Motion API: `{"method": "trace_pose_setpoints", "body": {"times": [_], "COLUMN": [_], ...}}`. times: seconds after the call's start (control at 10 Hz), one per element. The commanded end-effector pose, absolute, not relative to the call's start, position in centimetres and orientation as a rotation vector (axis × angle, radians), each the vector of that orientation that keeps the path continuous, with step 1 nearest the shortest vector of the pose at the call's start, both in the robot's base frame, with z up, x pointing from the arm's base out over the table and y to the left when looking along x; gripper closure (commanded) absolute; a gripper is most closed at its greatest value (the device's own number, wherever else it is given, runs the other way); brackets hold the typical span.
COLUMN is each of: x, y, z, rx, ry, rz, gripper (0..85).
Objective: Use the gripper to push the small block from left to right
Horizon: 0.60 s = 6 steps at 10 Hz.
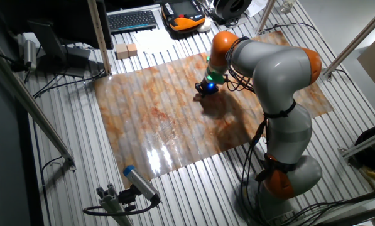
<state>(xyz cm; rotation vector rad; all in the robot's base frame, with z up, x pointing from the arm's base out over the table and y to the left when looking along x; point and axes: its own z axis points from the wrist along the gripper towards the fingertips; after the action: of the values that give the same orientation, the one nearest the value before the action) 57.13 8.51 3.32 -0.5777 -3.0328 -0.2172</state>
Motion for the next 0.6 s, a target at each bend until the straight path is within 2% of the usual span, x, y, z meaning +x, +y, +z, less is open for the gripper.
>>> {"method": "trace_pose_setpoints", "body": {"times": [0.0, 0.3, 0.5], "x": [57.11, 57.25, 57.25], "y": [8.51, 8.20, 8.20], "z": [3.25, 3.07, 3.07], "rx": [-0.581, -0.560, -0.524], "ry": [-3.034, -3.038, -3.052], "rz": [-0.217, -0.174, -0.097], "gripper": [85.0, 85.0, 85.0]}}
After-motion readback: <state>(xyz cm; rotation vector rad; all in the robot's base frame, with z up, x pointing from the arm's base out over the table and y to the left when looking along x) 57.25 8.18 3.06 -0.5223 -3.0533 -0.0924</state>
